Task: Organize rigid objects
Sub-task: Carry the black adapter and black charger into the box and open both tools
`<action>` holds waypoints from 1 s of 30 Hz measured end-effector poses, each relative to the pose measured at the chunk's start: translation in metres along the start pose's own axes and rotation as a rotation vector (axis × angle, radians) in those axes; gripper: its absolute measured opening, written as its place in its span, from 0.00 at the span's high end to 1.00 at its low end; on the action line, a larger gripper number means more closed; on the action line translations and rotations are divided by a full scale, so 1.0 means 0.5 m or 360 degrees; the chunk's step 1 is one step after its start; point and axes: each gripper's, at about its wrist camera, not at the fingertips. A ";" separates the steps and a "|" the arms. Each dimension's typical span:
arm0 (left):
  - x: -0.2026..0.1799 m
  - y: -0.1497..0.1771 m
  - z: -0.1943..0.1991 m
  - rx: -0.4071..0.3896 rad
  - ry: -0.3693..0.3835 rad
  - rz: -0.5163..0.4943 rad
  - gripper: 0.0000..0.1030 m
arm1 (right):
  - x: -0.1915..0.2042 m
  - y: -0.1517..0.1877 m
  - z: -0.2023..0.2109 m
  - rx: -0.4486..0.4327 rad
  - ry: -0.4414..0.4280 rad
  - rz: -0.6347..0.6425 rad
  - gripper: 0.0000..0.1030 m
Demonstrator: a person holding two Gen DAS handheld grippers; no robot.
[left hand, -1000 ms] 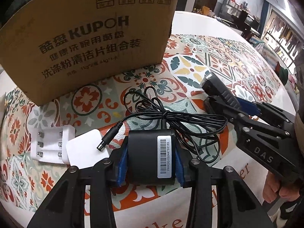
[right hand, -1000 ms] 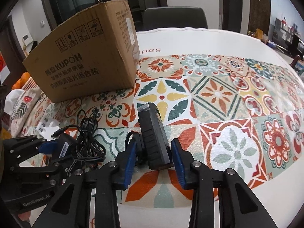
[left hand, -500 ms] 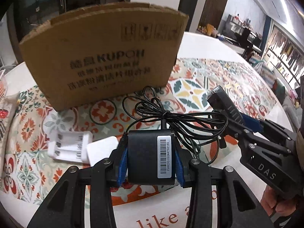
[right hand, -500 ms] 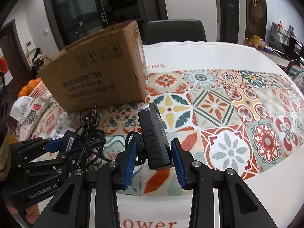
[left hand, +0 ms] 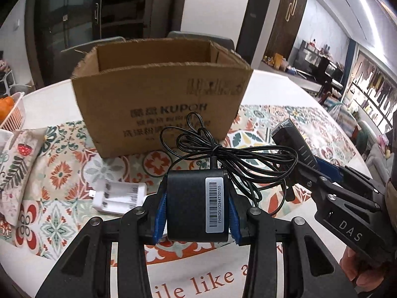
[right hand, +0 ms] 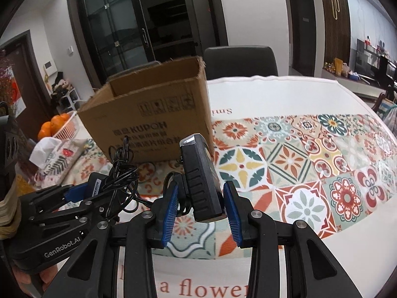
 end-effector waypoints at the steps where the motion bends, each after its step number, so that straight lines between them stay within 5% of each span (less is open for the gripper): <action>1: 0.002 -0.001 0.008 -0.0014 0.0000 0.0006 0.61 | 0.005 -0.002 0.005 -0.0009 -0.0006 0.0002 0.63; 30: 0.074 -0.099 0.160 -0.0287 -0.0078 0.0043 0.61 | 0.118 -0.112 0.090 -0.0240 -0.0125 0.0047 0.63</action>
Point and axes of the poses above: each gripper's, at about its wrist camera, not at the fingertips, and z roughly against the way its jaws point, x to its left, y to its underside, and after that the axes turned 7 degrees about x, right-handed
